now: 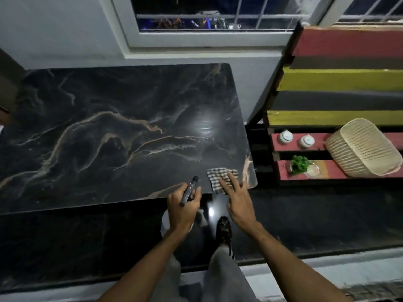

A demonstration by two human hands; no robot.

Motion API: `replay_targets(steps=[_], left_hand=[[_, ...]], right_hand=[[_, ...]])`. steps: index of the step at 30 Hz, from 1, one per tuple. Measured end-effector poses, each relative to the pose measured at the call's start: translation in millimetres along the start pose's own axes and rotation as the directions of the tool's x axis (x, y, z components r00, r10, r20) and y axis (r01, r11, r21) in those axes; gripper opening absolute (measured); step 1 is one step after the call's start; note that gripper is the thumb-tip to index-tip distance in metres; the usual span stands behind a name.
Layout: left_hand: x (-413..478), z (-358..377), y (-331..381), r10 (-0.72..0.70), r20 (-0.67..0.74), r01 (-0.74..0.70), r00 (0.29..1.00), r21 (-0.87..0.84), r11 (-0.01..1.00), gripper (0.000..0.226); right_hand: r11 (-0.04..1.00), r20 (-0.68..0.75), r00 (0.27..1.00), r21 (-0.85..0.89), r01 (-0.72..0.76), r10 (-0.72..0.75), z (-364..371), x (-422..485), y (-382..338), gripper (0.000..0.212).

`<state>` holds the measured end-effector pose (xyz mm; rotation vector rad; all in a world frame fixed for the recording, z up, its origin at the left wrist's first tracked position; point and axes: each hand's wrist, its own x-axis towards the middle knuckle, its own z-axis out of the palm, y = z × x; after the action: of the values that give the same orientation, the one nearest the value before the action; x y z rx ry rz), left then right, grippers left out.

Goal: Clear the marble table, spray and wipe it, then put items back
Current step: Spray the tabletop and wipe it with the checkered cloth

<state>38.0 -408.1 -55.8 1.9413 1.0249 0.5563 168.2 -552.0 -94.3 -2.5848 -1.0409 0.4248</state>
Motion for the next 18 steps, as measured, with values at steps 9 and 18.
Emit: replay_targets(steps=[9,18], left_hand=[[11.2,51.0,40.3,-0.089,-0.030,0.088,0.996,-0.007,0.996,0.042],[42.0,20.1,36.5,-0.148,-0.208,0.156,0.967,0.022,0.987,0.047]], right_hand=[[0.993,-0.026,1.000,0.117,0.001,0.002,-32.1,47.9,64.7,0.075],[0.984,0.043,0.983,0.014,0.179,-0.179,-30.9,116.0,41.0,0.085]])
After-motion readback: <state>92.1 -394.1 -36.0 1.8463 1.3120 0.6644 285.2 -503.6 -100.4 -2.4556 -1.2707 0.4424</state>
